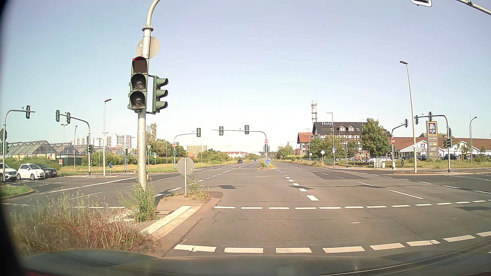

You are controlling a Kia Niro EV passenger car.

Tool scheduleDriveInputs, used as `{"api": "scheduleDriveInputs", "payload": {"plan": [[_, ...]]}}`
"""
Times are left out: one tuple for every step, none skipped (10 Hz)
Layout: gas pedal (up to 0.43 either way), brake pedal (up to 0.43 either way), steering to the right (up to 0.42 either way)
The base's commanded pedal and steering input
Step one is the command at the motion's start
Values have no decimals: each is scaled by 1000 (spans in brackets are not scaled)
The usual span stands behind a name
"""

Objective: Follow the waypoints while adhering to traffic rules and regulations

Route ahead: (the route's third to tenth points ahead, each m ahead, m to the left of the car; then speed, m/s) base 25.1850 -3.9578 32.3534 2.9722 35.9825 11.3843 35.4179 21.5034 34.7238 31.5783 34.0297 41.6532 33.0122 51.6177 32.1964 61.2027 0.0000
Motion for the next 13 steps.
{"api": "scheduleDriveInputs", "payload": {"plan": [[0, 299, -2], [0, 299, -1], [0, 293, -2], [0, 293, -1], [0, 299, -2], [0, 299, -2], [0, 293, -1], [0, 299, -2], [0, 293, -1], [0, 293, -2], [0, 293, -2], [0, 293, -1], [0, 293, -2]]}}
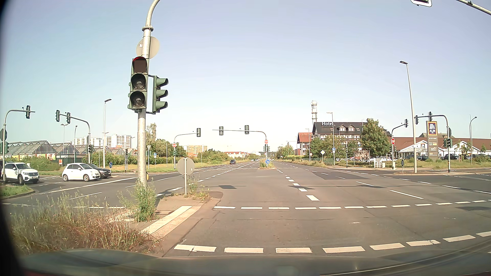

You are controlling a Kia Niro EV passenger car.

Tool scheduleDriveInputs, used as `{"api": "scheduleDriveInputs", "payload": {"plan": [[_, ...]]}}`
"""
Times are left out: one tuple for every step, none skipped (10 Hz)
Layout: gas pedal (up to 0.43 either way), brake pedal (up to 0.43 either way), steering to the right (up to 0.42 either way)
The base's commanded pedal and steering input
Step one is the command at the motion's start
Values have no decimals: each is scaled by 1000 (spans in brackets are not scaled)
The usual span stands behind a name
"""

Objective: Follow the waypoints while adhering to traffic rules and regulations

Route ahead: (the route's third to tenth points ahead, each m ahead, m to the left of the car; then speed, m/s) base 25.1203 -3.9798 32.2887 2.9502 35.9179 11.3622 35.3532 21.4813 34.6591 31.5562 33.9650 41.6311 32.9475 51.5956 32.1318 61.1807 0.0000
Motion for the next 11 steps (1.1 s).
{"api": "scheduleDriveInputs", "payload": {"plan": [[0, 293, -1], [0, 299, -2], [0, 293, -1], [0, 293, -1], [0, 293, -2], [0, 299, -1], [0, 293, -1], [0, 293, -2], [0, 299, -1], [0, 293, -2], [0, 299, -1]]}}
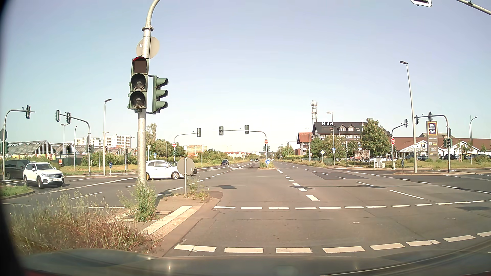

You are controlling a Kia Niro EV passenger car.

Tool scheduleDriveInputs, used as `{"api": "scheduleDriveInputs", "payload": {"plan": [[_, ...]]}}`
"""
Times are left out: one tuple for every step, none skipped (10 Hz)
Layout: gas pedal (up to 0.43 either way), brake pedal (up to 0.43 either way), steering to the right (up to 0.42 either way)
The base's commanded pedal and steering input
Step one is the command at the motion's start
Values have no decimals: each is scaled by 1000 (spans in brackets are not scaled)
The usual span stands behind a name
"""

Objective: Follow the waypoints while adhering to traffic rules and regulations

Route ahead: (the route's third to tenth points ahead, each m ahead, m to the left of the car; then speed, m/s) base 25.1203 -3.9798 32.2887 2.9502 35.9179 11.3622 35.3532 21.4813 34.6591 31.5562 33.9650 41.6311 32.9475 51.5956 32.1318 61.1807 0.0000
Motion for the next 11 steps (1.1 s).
{"api": "scheduleDriveInputs", "payload": {"plan": [[0, 293, -2], [0, 299, -2], [0, 293, -2], [0, 299, -2], [0, 299, -1], [0, 293, -1], [0, 293, -2], [0, 293, -2], [0, 299, -1], [0, 293, -1], [0, 299, -1]]}}
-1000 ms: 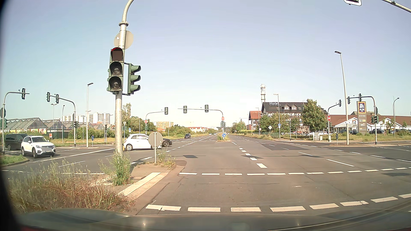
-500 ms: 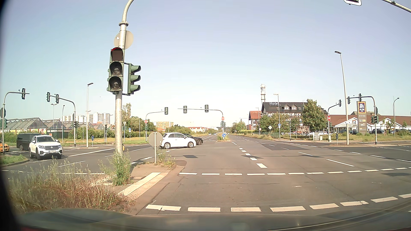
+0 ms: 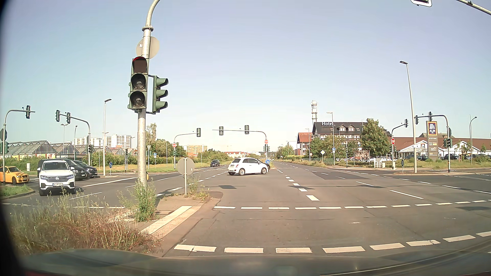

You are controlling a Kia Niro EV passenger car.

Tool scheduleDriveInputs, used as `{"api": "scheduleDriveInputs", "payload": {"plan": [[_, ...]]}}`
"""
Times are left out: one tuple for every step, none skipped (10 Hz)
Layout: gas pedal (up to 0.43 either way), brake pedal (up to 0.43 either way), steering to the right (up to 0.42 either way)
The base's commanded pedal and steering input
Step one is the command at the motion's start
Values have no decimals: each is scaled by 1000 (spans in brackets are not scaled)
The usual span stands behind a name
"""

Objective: Follow the waypoints while adhering to traffic rules and regulations

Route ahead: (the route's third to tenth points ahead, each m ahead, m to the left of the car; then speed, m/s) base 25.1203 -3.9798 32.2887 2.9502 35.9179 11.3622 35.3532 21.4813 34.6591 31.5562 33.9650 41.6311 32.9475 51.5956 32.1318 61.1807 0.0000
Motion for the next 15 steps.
{"api": "scheduleDriveInputs", "payload": {"plan": [[0, 299, -1], [0, 293, -1], [0, 299, -2], [0, 299, -1], [0, 299, -1], [0, 293, -2], [0, 293, -1], [0, 299, -1], [0, 293, -2], [0, 293, -2], [0, 293, -1], [0, 299, -1], [0, 299, -2], [0, 293, -1], [0, 293, -2]]}}
